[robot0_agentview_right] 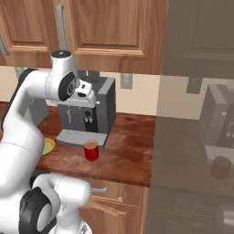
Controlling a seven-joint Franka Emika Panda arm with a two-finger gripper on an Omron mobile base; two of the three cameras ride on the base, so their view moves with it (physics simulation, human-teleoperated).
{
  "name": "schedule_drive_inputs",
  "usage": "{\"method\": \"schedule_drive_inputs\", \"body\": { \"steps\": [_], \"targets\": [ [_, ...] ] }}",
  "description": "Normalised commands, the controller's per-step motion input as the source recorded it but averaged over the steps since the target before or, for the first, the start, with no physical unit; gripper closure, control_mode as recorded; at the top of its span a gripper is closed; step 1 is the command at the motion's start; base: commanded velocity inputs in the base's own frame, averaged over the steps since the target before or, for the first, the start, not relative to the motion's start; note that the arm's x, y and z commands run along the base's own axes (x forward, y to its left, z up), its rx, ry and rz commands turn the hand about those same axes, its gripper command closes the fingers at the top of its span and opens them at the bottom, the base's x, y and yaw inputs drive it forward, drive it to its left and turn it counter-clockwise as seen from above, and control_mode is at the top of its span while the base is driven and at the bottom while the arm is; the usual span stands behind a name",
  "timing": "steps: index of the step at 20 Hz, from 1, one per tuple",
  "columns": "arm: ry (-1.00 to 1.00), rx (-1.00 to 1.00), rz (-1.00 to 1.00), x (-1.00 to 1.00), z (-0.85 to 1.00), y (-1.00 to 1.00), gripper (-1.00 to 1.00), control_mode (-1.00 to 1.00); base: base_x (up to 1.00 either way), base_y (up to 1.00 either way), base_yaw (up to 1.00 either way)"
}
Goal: Take a sugar cube from the saucer and place it inside the coffee. Then, grab milk from the fridge and place it next to the coffee on the counter to sweeten the coffee.
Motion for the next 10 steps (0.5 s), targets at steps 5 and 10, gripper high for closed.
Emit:
{"method": "schedule_drive_inputs", "body": {
  "steps": [5,10],
  "targets": [
    [0.00,0.00,0.00,-0.06,-0.17,0.00,-1.00,-1.00,0.00,0.00,0.00],
    [-0.06,0.00,0.00,-0.20,-0.43,0.61,-1.00,-1.00,0.00,0.00,0.00]
  ]
}}
